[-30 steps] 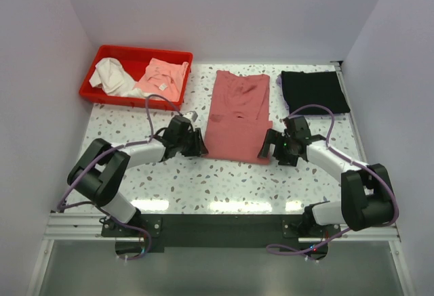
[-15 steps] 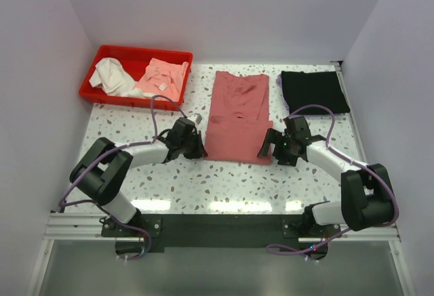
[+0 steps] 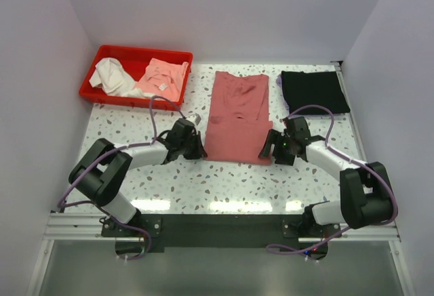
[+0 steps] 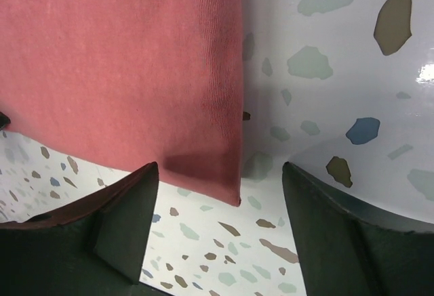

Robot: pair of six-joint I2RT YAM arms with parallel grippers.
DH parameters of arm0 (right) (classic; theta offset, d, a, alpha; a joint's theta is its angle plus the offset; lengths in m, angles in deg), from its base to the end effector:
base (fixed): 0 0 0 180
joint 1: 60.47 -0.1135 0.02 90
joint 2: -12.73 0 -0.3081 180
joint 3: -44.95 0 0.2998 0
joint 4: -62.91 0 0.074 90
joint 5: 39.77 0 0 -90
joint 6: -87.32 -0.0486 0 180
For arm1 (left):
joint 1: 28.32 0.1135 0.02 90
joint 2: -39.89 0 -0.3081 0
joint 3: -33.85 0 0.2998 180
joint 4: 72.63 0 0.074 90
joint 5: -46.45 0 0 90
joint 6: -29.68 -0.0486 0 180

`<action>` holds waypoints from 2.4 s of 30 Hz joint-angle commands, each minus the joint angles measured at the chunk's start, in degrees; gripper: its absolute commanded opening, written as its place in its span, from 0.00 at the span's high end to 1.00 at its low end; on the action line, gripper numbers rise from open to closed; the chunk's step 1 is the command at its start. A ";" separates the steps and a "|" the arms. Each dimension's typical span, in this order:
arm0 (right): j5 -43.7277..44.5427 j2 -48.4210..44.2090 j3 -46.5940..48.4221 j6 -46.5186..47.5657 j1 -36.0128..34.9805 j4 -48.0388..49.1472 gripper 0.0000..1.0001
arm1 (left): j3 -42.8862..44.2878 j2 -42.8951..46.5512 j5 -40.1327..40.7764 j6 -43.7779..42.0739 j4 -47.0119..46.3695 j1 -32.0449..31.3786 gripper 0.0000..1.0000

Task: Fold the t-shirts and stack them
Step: Fold the tshirt

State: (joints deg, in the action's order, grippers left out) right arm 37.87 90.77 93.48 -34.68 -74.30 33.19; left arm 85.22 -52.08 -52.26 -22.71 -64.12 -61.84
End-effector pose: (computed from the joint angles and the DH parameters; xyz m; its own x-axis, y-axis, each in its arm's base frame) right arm 0.2686 0.0768 0.1629 -0.8876 0.3146 -0.3364 0.1539 0.8910 0.4271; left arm 0.2778 -0.1928 0.1341 -0.8828 -0.1388 -0.4487 0.1133 0.8642 -0.4902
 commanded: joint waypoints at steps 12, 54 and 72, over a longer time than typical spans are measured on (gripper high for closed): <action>-3.11 1.94 -2.54 -0.77 0.11 2.70 0.41 | -2.74 0.91 1.50 0.45 3.91 -0.32 1.00; -17.16 -24.61 8.26 6.52 -0.06 -28.93 0.91 | -6.01 38.43 4.22 4.85 22.44 -6.65 1.00; -28.94 -11.16 22.51 3.80 0.03 -18.05 0.91 | 14.74 32.20 24.08 1.95 28.08 -4.10 1.00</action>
State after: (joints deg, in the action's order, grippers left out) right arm 12.96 78.95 113.55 -29.09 -74.30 10.31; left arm 95.93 -18.88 -32.72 -19.39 -35.77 -67.15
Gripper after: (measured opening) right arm 0.090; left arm 0.020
